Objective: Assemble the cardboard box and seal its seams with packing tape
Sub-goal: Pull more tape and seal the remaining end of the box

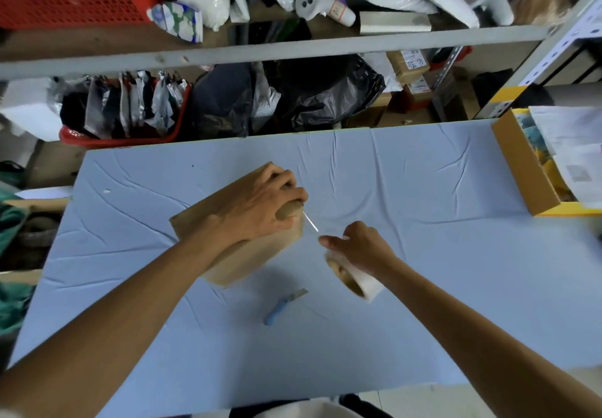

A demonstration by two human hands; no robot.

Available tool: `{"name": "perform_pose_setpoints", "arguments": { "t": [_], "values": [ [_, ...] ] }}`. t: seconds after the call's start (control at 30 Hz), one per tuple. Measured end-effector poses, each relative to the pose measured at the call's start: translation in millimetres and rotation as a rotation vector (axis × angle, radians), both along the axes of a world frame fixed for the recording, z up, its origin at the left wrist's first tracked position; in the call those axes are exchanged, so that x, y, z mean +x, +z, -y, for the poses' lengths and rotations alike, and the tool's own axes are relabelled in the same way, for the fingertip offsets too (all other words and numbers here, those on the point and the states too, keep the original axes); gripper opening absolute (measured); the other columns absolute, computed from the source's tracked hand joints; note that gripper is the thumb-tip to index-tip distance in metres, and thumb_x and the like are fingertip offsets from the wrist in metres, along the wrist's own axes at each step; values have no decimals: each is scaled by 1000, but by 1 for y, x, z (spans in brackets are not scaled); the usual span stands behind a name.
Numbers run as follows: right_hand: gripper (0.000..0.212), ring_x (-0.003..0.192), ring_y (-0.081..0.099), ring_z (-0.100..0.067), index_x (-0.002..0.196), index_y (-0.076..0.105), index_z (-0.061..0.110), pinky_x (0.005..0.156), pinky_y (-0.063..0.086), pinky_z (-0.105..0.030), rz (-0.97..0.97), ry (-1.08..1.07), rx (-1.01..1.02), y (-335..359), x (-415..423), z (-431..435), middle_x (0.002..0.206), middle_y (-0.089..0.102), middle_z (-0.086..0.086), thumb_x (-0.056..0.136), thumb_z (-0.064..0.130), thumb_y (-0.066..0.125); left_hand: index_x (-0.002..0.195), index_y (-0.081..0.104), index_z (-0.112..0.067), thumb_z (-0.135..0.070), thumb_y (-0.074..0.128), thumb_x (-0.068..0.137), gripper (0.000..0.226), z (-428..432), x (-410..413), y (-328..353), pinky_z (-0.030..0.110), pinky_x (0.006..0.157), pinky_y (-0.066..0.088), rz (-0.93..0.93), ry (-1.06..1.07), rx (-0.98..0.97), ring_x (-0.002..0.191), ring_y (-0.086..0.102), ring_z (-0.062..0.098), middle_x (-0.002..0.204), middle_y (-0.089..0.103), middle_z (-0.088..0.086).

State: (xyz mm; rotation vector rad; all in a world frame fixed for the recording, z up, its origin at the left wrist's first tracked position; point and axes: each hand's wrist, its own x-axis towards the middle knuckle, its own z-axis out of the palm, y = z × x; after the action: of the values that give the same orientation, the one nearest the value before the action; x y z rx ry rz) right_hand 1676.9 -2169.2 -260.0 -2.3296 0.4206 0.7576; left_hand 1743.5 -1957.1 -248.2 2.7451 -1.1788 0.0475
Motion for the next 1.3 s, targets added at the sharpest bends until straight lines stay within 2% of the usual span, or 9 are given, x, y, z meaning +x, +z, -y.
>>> {"name": "perform_pose_setpoints", "arguments": {
  "t": [0.27,0.43,0.5,0.67,0.8,0.9,0.97,1.07,1.3],
  "values": [
    [29,84,67,-19,114,62,30,70,48,-27,88,-33,550,14,-13,13,100,71,-5,86,36,65,109,59,-34,-38,42,89,26,1,2,2,35,93,33,97,-65,147,103,51,18,112,62,-13],
    [31,76,60,-18,107,69,18,64,42,-24,-99,-125,427,7,-14,16,94,67,-5,80,31,76,108,56,-37,-37,42,90,23,3,0,-2,38,99,35,22,-76,145,110,44,17,114,57,-18],
    [35,82,58,-19,106,70,10,73,44,-29,-177,-99,369,5,-12,18,95,66,-6,79,32,76,108,56,-38,-35,46,90,21,3,-1,-3,38,102,32,-47,-57,89,114,40,17,115,54,-17],
    [16,86,66,-23,81,71,9,77,45,-28,1,-210,468,2,-23,18,89,73,-8,79,23,77,110,59,-33,-25,51,89,24,6,-2,-4,40,112,18,-111,-6,6,134,34,21,121,57,-13],
    [12,84,70,-21,72,73,14,71,45,-22,55,-252,493,1,-29,7,88,75,-6,74,24,81,136,47,-29,-12,53,87,52,9,-16,-5,39,118,-1,-221,88,26,147,11,20,150,38,-3],
    [14,64,64,-8,68,73,19,63,45,-19,42,-273,485,-1,-32,0,72,72,6,72,28,83,133,52,-22,-6,58,78,58,9,-42,-1,36,116,24,-247,154,-227,137,33,22,141,45,3],
    [16,53,61,-2,64,71,20,54,44,-13,60,-276,490,-2,-33,-3,63,68,11,70,27,84,119,60,-14,-4,55,80,41,10,-65,-2,21,91,42,-101,195,-381,106,51,16,115,55,4],
    [18,46,58,-4,61,69,20,43,41,-9,67,-275,503,-1,-34,-5,58,65,9,70,25,84,99,62,-14,-7,55,81,20,11,-103,-18,18,61,40,27,283,-441,77,51,11,94,57,-1],
    [16,44,60,0,65,69,17,41,40,-7,80,-264,520,1,-35,0,56,68,12,73,20,83,105,54,-12,-35,64,85,32,17,-153,-115,40,80,48,-551,776,-243,98,53,23,105,54,6]
  ]
}}
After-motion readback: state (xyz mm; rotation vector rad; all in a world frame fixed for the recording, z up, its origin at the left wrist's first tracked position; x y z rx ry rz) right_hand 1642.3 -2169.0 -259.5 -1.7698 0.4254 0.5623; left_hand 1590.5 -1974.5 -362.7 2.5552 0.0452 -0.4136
